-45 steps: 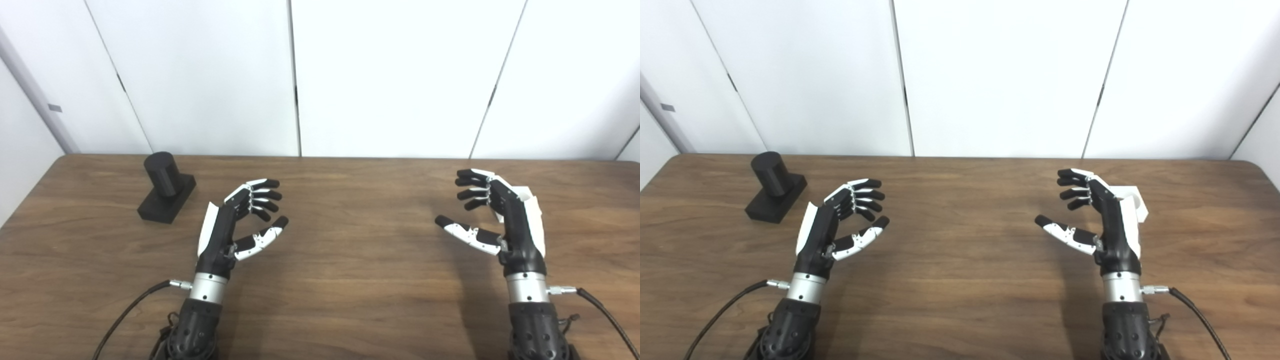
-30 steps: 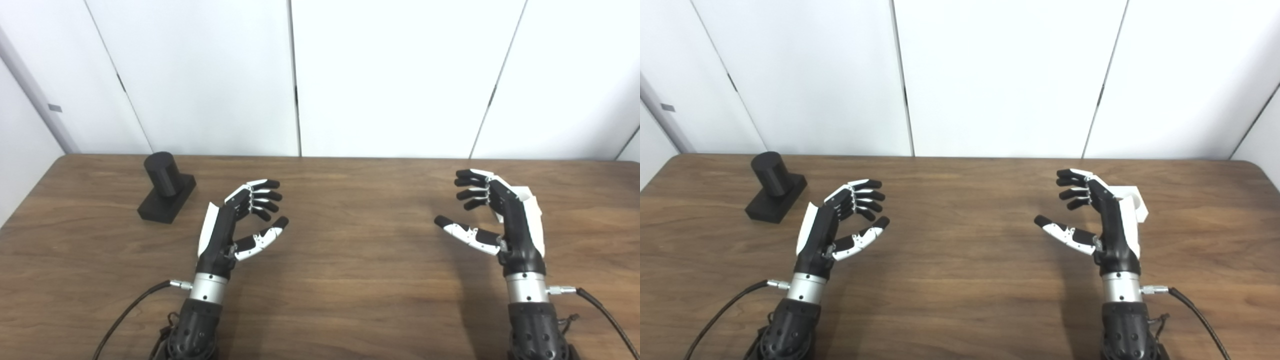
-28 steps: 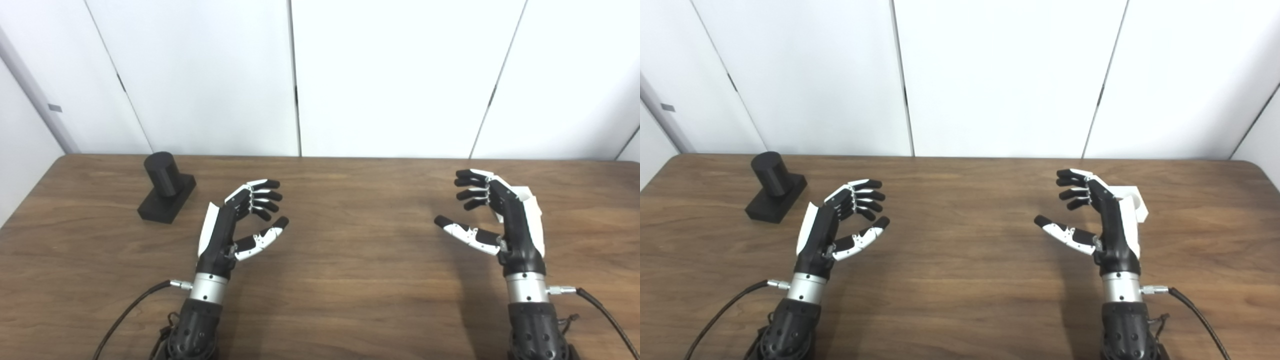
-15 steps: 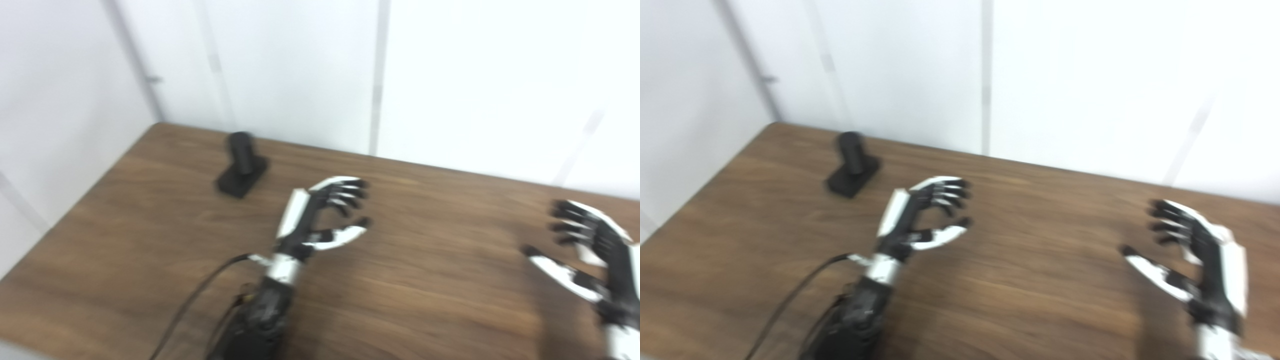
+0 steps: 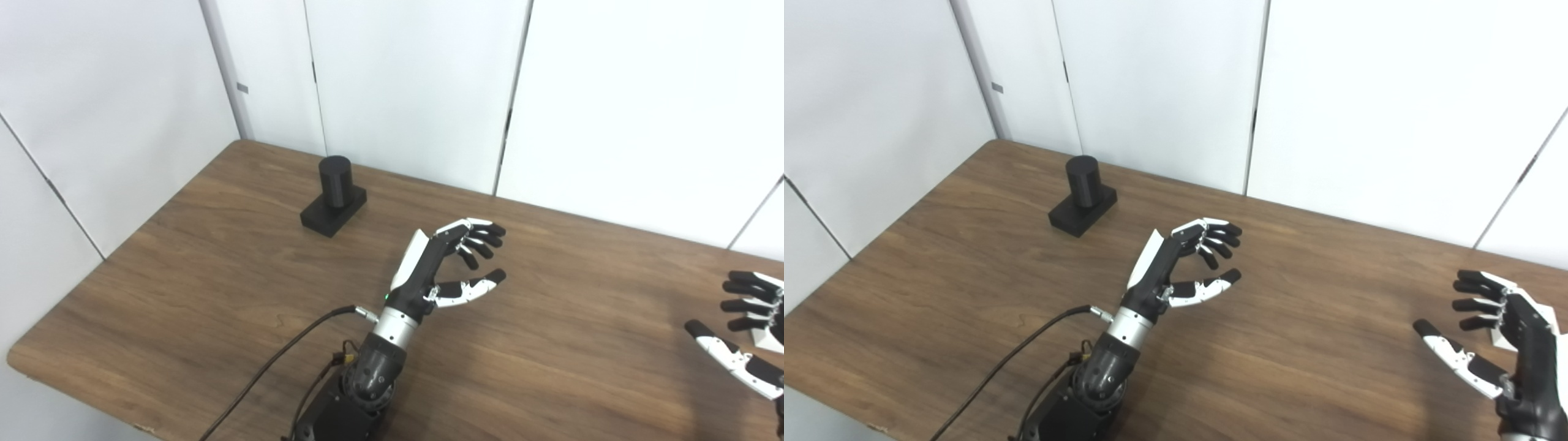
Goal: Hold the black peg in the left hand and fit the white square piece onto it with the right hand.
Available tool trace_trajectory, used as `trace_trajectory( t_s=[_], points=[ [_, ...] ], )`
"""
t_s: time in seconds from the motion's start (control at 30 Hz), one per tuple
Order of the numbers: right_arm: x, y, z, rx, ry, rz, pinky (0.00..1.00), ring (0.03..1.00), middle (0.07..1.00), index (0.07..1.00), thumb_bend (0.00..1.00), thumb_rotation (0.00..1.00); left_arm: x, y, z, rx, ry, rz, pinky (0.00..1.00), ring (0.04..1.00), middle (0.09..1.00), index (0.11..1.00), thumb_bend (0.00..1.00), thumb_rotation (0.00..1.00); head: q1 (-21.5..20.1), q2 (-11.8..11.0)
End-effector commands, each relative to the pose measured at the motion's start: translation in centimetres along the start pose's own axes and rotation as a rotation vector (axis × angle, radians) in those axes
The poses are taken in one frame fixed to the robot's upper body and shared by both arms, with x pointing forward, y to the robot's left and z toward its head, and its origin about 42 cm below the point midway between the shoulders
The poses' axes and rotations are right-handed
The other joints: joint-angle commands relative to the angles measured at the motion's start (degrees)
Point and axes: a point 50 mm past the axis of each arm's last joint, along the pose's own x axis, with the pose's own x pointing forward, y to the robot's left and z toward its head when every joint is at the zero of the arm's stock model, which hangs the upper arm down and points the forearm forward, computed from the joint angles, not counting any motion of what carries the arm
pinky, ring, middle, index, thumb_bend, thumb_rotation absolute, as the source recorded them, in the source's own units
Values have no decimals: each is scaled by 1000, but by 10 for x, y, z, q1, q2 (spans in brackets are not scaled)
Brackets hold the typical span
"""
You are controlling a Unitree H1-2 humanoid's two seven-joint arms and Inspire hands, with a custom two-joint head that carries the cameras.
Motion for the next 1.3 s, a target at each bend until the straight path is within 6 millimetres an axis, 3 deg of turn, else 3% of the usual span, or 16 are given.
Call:
trace_trajectory(
  t_s=[0.0, 0.13, 0.23, 0.33, 0.63, 0.7, 0.77, 1.13, 1.27],
  points=[
    [9, -4, 16, 7, -60, -25, 446, 576, 649, 657, 505, 0, 1, -1, -1, 7, -25, -2, 454, 595, 652, 669, 524, 0, 1, 1],
    [9, -3, 18, 5, -65, -25, 446, 578, 649, 658, 499, 0, 5, 6, 3, 21, -39, -13, 473, 614, 675, 672, 556, 5, -2, 0],
    [9, -2, 22, 3, -64, -26, 440, 572, 646, 655, 499, 0, 13, 16, 12, 39, -67, -13, 499, 658, 700, 608, 636, 45, -3, -1],
    [10, -2, 22, 3, -72, -24, 431, 563, 642, 655, 493, 0, 23, 31, 21, 76, -94, -20, 490, 668, 709, 508, 526, 64, -4, -3],
    [11, -2, 27, 6, -71, -18, 427, 561, 634, 642, 485, 0, 47, 78, 40, 245, -109, 70, 501, 672, 719, 498, 512, 67, 0, -3],
    [11, -2, 26, 7, -73, -16, 430, 564, 636, 643, 484, 0, 50, 87, 42, 291, -107, 93, 515, 685, 733, 648, 658, 85, 1, -4],
    [11, -1, 27, 4, -72, -15, 433, 567, 636, 640, 491, 0, 53, 94, 44, 330, -99, 118, 522, 686, 735, 693, 712, 116, 2, -4],
    [11, -3, 32, 7, -68, -16, 437, 560, 641, 649, 488, 0, 70, 133, 56, 511, -11, 232, 732, 820, 834, 823, 763, 174, 6, -1],
    [11, -3, 34, 7, -61, -15, 433, 557, 643, 650, 488, 0, 77, 149, 56, 593, 9, 277, 719, 831, 869, 864, 782, 239, 6, -2]
  ],
)
